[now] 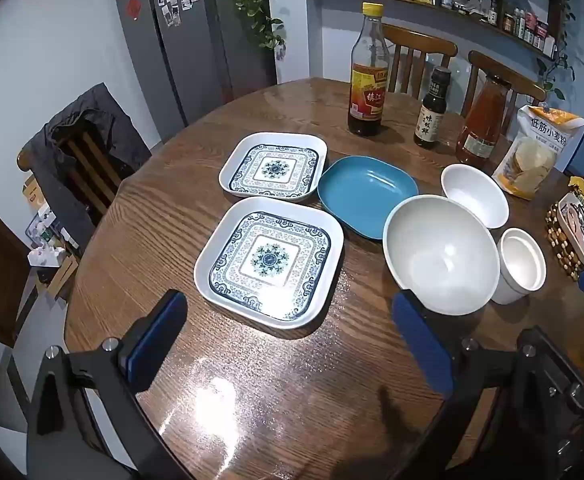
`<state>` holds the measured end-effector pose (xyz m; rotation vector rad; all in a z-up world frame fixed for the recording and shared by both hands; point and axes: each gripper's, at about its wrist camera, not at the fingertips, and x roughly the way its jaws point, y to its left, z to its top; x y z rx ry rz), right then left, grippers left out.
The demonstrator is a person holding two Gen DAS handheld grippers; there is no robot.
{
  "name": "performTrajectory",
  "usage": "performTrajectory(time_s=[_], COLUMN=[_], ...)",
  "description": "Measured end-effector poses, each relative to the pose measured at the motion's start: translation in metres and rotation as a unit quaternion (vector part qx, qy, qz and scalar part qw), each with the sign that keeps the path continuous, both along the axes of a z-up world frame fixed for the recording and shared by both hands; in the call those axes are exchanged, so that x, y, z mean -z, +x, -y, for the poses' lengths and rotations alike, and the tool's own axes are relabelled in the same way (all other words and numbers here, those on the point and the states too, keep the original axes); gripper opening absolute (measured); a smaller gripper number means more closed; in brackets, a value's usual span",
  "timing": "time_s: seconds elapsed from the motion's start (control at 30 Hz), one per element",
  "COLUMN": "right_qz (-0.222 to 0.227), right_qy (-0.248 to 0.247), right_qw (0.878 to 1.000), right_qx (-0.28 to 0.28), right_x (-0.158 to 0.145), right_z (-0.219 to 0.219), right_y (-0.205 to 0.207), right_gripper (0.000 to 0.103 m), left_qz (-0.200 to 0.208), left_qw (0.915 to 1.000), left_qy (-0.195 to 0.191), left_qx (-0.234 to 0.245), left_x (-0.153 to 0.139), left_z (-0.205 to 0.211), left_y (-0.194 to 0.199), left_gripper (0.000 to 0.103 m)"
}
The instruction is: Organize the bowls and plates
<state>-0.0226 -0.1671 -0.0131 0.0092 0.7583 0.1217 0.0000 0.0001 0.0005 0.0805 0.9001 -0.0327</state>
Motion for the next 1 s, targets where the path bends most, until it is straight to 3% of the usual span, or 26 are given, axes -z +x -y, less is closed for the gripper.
performTrajectory(time_s=[1.0], right_qz=[-0.007], right_qy=[0.000], right_qw=[1.000], right_qx=[0.028], right_x=[0.002], right_z=[0.002], right_y=[-0.006], right_gripper=[0.103], left_qz=[0.004], left_qw=[0.9990], left_qy=[-0.007], left_qx=[0.044], left_x=[0.000], left_z=[0.008], left_y=[0.000], left_gripper=[0.103])
